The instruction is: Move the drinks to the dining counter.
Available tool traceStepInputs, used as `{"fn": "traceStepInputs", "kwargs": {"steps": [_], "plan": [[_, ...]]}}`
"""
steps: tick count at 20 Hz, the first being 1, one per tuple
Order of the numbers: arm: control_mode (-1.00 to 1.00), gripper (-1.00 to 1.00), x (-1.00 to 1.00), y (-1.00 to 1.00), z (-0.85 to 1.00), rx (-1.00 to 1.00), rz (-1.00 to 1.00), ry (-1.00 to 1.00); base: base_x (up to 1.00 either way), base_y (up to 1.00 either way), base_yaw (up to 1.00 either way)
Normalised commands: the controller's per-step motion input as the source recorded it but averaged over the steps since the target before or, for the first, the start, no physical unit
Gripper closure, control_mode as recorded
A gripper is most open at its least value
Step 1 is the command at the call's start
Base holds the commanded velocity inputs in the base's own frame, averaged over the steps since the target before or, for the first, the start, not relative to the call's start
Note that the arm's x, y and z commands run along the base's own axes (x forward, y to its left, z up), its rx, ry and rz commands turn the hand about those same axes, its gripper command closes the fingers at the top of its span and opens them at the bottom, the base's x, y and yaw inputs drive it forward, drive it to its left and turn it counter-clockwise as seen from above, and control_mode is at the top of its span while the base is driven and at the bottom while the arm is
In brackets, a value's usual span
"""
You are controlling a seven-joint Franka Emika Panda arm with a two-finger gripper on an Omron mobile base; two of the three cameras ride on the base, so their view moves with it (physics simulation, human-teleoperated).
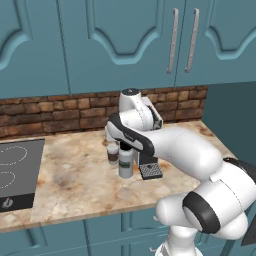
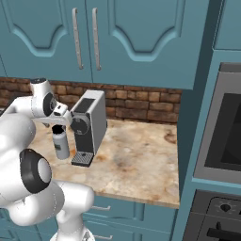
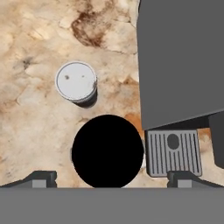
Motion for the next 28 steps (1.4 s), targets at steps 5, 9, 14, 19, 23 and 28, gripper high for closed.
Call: {"fn": "traceStepInputs", "kwargs": {"steps": [5, 9, 14, 19, 23, 28], "plan": [[-1.00, -1.00, 0.04, 0.00, -0.24, 0.00, 0.00, 0.00, 0.00, 0.00, 0.00], [-1.00, -1.00, 0.03, 0.00, -0.21, 0.00, 0.00, 0.00, 0.00, 0.00, 0.00], [-1.00, -1.00, 0.05, 0.00, -0.24, 0.00, 0.00, 0.00, 0.00, 0.00, 0.00], [-1.00, -1.00, 0.11, 0.00, -0.21, 0.00, 0.00, 0.00, 0.00, 0.00, 0.00], [-1.00, -1.00, 0.13, 0.00, -0.19, 0.00, 0.00, 0.00, 0.00, 0.00, 0.00], [-1.00, -1.00, 0.07, 0.00, -0.20, 0.00, 0.00, 0.01, 0.00, 0.00, 0.00]]}}
